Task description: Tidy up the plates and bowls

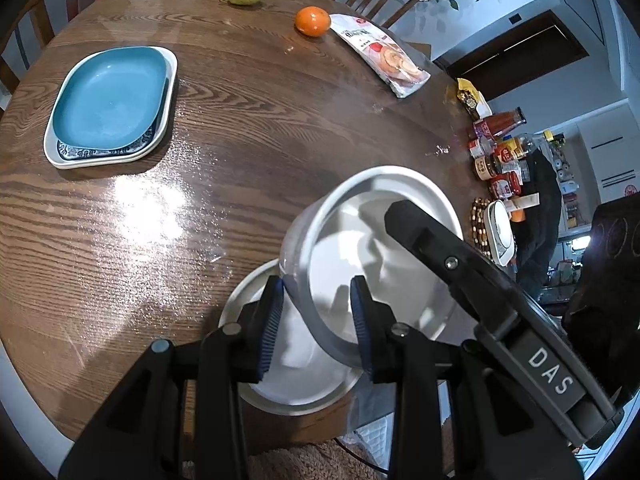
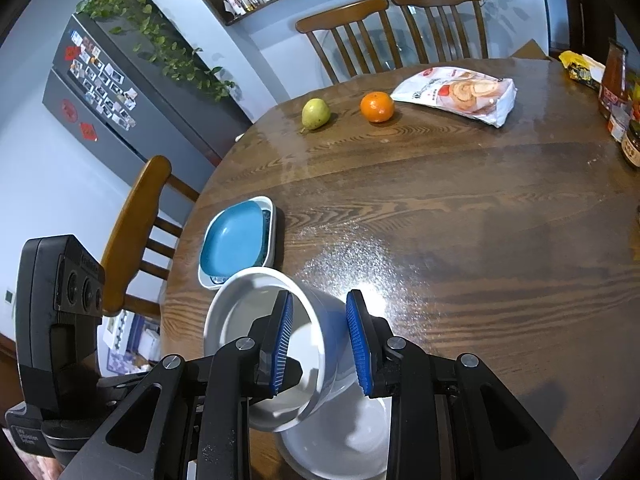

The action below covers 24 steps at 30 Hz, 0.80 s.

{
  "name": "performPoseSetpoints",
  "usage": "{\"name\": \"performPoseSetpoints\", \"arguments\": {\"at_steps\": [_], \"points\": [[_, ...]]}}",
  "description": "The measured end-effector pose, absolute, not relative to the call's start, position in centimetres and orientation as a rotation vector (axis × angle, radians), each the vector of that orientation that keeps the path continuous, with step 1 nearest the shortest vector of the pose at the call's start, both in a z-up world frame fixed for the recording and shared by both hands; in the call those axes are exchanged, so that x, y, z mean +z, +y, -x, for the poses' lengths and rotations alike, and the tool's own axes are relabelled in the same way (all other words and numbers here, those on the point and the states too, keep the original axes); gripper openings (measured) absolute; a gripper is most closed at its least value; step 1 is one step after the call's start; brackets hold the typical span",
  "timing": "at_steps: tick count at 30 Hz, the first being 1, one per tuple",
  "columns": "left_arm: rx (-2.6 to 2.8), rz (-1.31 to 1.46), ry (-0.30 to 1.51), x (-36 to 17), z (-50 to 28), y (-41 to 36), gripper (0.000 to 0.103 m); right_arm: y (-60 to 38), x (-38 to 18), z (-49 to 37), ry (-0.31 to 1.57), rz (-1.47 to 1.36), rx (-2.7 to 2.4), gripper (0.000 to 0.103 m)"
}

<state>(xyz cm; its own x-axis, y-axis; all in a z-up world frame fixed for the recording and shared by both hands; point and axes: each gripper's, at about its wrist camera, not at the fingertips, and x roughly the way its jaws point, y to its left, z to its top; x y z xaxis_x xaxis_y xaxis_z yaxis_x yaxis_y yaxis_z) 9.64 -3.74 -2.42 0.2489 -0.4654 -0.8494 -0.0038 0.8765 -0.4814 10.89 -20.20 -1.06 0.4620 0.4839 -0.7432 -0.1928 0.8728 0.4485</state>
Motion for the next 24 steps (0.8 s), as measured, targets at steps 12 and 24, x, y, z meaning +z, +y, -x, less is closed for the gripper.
{"name": "performPoseSetpoints", "arguments": {"at_steps": [12,24], "points": [[-0.351,0.402,1.316,-2.3,-9.0,-4.5,0.031,-20.8,-0.9,-9.8,1.01,-0.325,0.419,0.031],[-0.375,0.373,1.351,-2.8,-8.1,-5.3,0.032,-21.4,-1.3,-8.7,1.03,-0.329,0.402,0.031]]}}
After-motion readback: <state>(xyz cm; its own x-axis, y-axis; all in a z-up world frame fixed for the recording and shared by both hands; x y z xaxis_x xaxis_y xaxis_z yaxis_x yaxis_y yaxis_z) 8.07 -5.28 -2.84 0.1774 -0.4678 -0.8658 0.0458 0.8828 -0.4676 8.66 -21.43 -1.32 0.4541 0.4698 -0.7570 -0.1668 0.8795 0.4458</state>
